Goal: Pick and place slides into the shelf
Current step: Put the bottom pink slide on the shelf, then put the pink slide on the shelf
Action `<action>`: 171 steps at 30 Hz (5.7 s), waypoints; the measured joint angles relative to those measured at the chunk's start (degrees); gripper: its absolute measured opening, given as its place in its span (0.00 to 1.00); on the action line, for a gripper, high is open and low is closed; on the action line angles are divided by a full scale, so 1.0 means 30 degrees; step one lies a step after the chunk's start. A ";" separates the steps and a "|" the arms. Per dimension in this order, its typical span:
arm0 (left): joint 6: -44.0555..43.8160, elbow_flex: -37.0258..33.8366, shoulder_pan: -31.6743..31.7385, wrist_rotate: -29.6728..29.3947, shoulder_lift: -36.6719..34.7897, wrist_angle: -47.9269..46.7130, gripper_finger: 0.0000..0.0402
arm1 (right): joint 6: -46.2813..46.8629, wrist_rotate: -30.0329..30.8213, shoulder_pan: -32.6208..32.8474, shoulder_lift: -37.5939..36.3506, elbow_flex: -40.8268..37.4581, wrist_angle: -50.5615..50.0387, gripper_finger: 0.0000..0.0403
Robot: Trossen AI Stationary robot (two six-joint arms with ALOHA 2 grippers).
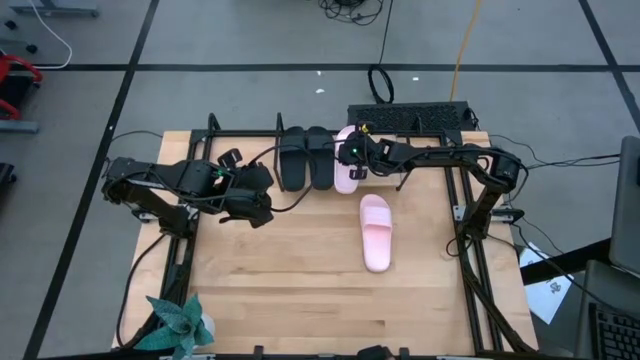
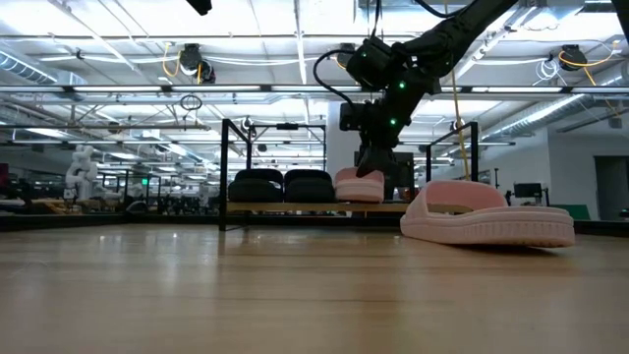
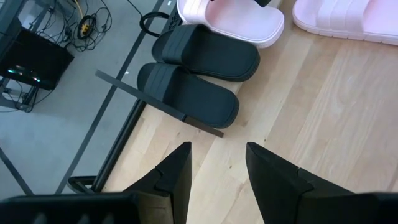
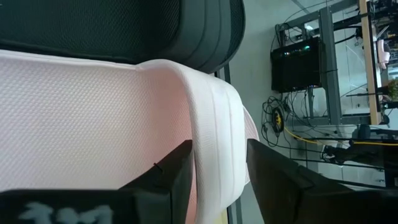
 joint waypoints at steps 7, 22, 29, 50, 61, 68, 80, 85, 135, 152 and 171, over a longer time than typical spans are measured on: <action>0.0015 0.0000 0.0002 -0.0007 0.0000 -0.0007 0.37 | -0.0009 -0.0021 0.0352 0.0000 0.0000 0.0000 0.35; 0.0015 0.0000 0.0002 -0.0004 0.0000 -0.0080 0.37 | -0.1806 0.3917 0.3055 -0.0362 -0.0007 -0.0282 0.35; 0.0495 0.0000 -0.0002 0.0000 0.0000 -0.0087 0.37 | -0.0360 0.4915 0.6594 -0.3083 -0.0007 -0.1305 0.35; 0.0247 0.0000 -0.0093 0.0088 0.0000 0.0138 0.37 | 1.4274 -0.2626 1.3072 -0.5633 -0.2713 -1.2183 0.35; -0.0007 0.0000 -0.0137 0.0386 0.0000 0.0503 0.37 | 1.4344 -0.0978 1.1921 -0.5349 -0.5764 -0.9876 0.35; -0.0169 0.0000 -0.0129 0.0436 0.0000 0.0503 0.37 | 1.4086 -0.0133 1.1238 -0.5348 -0.7008 -0.8206 0.35; -0.0503 0.0000 -0.0129 0.0437 0.0000 0.0503 0.37 | 1.4027 0.1951 1.1140 -0.5326 -0.7096 -0.7389 0.03; -0.0510 0.0000 -0.0129 0.0444 0.0000 0.0503 0.37 | 1.5340 0.0534 1.1156 -0.5319 -0.6170 -0.8470 0.02; -0.0503 0.0000 -0.0129 0.0524 0.0000 0.0495 0.37 | 1.2000 0.4235 -0.0015 -0.5326 -0.0180 -1.1698 0.00; -0.1027 0.0000 -0.0129 0.0525 0.0000 0.0510 0.37 | 1.1028 0.4331 -0.0787 -0.5326 -0.1180 -0.9143 0.00; -0.1086 0.0000 -0.0129 0.0539 0.0000 0.0591 0.37 | 1.3036 0.3915 -0.0804 -0.3532 -0.1173 -0.9710 0.00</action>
